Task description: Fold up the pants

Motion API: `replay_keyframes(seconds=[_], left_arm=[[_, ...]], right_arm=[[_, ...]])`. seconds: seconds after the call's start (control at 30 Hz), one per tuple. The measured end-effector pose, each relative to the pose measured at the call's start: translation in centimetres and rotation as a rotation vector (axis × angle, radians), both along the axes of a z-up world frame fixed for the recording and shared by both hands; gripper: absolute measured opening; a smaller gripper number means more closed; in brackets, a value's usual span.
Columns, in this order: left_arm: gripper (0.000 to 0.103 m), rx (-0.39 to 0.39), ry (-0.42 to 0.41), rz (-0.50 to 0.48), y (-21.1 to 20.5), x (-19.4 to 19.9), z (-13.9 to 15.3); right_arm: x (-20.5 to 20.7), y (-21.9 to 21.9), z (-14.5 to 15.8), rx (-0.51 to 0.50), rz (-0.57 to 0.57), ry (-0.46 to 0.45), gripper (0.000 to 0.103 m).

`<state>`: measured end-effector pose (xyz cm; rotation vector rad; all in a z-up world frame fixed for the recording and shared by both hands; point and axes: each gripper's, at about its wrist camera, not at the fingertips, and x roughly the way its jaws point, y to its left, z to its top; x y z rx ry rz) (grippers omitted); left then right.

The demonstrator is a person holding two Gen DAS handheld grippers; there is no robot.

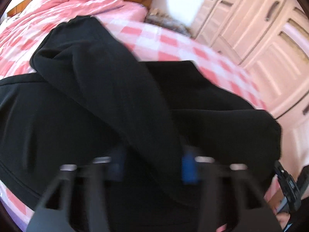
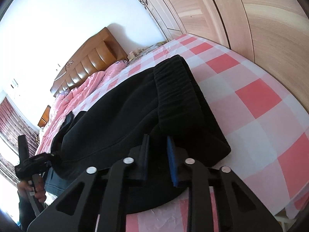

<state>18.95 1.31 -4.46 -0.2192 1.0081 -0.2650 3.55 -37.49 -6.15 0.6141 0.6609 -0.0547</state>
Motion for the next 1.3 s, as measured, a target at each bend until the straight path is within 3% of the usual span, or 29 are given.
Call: replay_keyframes(seconds=[0.03,0.07,0.17,0.33,0.43,0.63,0.77,0.93,1.03,1.17,1.3], left_arm=[[0.023,-0.012,-0.022,-0.005,0.3,-0.3,0.4],[0.022,-0.011,-0.057,-0.004,0.5,-0.8,0.9],[0.021,-0.051,-0.209,-0.015,1.9,-3.6,3.8],[0.021,-0.041,-0.302,-0.069,2.5,-7.4,6.0],[0.021,-0.044,-0.299,-0.085,3.1,-9.0,5.3],[0.021,0.044,-0.236,-0.106,2.9,-10.0,0.9],[0.021,0.079,-0.233,-0.127,2.7,-9.9,-0.5],[0.021,0.061,-0.281,-0.128,2.7,-10.6,1.2],[0.021,0.086,-0.244,-0.137,2.4,-10.1,-0.1],[0.024,0.109,-0.216,-0.148,1.9,-10.0,-1.4],[0.032,0.081,-0.187,-0.144,2.2,-9.7,-2.0]], right_arm=[[-0.2,0.1,0.2,0.002,0.000,-0.010,0.015],[-0.5,0.1,0.6,-0.002,0.002,-0.028,0.015],[-1.1,0.7,2.0,-0.032,0.012,-0.077,0.013],[-3.2,1.4,4.4,-0.059,0.008,-0.134,0.013],[-4.1,1.5,3.9,-0.059,0.008,-0.110,0.013],[-4.9,1.2,-0.4,-0.016,0.002,-0.006,0.013],[-5.2,1.4,0.9,-0.029,-0.005,-0.034,0.013],[-5.8,1.1,2.2,-0.079,-0.025,-0.053,0.013],[-5.6,0.6,0.9,-0.063,-0.026,-0.009,0.014],[-5.7,1.3,1.8,-0.127,-0.010,-0.010,0.014],[-5.5,2.1,2.1,-0.120,0.031,-0.001,0.014]])
